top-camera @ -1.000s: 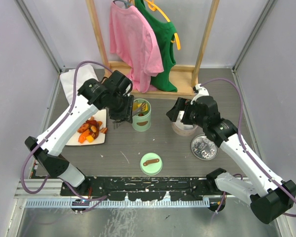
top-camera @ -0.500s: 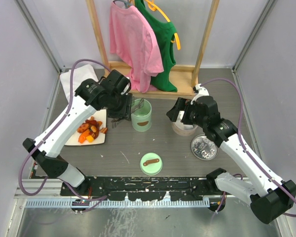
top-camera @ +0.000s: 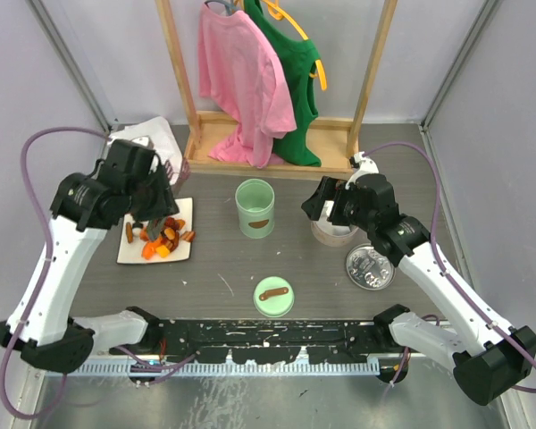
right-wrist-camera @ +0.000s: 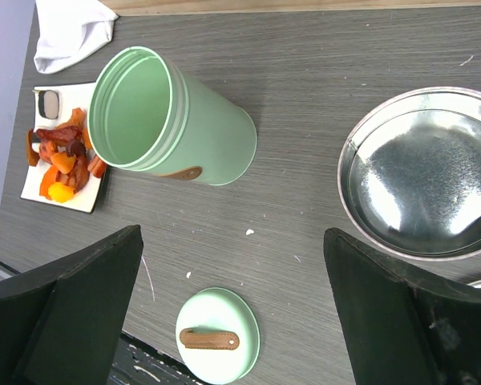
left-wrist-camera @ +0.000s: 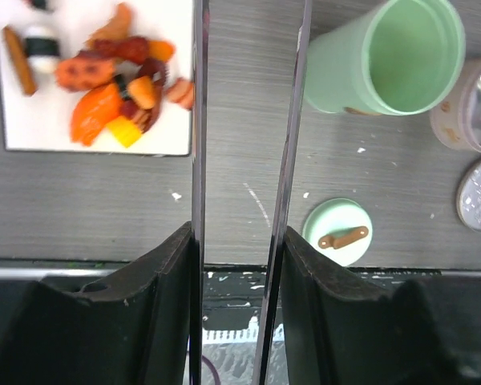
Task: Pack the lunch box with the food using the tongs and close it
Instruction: Pick up the fake food from the plate.
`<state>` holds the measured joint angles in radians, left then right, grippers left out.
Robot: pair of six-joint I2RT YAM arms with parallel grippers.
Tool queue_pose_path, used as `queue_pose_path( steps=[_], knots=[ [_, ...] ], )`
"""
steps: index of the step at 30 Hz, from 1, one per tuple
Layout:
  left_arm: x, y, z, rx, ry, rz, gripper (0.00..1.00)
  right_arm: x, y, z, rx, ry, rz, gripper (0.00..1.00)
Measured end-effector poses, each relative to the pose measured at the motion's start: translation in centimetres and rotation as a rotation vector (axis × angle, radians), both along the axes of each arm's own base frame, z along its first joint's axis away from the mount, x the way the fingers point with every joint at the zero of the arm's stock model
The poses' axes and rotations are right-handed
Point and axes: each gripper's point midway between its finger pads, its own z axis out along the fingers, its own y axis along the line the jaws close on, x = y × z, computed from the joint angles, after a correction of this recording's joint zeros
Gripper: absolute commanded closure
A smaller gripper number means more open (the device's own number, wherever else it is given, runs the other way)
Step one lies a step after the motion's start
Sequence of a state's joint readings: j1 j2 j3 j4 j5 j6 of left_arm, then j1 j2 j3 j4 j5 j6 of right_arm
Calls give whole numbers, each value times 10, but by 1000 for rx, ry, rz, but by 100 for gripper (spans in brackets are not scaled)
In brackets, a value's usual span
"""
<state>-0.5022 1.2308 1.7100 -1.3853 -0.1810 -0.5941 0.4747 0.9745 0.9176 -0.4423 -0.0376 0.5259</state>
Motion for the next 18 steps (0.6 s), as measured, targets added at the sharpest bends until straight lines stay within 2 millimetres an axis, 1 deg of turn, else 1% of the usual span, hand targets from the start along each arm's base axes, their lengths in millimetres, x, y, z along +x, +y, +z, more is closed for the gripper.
queue_pose_path(
  steps=[3,6,9,12,15,16,18],
  knots=[
    [-9,28,-11,15,15,86,57,0,0,0,0,-1,0,0],
    [-17,53,-33,51,81,170,57,0,0,1,2,-3,0,0],
    [-18,74,-51,87,147,234,56,-1,0,2,2,-7,1,0],
    [-15,91,-61,112,195,271,56,-1,-1,2,-2,-9,3,0],
    [-8,107,-70,138,247,293,56,-1,-1,2,-8,-12,7,0],
    [-4,112,-78,156,285,292,56,-1,-1,2,-10,-13,8,0],
    [2,116,-86,175,327,281,56,-1,-1,1,-15,-16,11,0]
  ],
)
